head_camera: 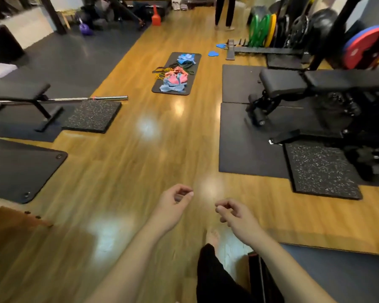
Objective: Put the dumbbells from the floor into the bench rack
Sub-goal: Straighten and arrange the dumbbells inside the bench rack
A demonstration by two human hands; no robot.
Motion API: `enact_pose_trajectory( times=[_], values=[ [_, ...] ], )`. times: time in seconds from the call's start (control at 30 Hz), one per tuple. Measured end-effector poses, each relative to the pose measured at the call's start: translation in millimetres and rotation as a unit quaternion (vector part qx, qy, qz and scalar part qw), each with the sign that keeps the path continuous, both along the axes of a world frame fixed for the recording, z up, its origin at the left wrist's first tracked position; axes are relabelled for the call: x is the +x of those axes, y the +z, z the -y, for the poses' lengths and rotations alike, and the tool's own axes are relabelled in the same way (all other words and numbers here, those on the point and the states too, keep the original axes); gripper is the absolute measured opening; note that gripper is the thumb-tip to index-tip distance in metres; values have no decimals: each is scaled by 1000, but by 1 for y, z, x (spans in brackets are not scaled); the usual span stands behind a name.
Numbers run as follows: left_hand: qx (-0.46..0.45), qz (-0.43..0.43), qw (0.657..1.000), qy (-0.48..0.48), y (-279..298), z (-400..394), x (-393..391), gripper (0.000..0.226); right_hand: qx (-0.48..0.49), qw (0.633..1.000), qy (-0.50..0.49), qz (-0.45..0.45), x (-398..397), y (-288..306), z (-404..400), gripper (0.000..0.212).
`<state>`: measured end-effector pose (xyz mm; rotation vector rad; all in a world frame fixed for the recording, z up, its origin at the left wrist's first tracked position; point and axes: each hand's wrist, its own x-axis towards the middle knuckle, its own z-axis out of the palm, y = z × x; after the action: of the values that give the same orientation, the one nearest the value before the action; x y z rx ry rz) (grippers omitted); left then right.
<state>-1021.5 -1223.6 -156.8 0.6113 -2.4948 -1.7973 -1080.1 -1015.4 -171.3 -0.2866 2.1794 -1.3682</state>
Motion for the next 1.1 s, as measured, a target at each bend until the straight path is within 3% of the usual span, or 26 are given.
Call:
enact_pose_trajectory(
  times=[0.33, 0.67, 0.77, 1.1],
  values=[
    [7, 0, 997, -78, 7, 4, -182, 6, -26, 995, -96, 20, -138, 5, -3, 14],
    [57, -4, 978, -200, 19, -85, -352, 21, -29, 975, -218, 15, -266, 1, -69, 9],
    [82, 14, 965, -247, 14, -108, -389, 8, -31, 963, -266, 19, -288, -2, -88, 7],
    [74, 28, 908, -411, 5, -186, -549, 11, -20, 891, -451, 44, -376, -19, -143, 9]
  ],
)
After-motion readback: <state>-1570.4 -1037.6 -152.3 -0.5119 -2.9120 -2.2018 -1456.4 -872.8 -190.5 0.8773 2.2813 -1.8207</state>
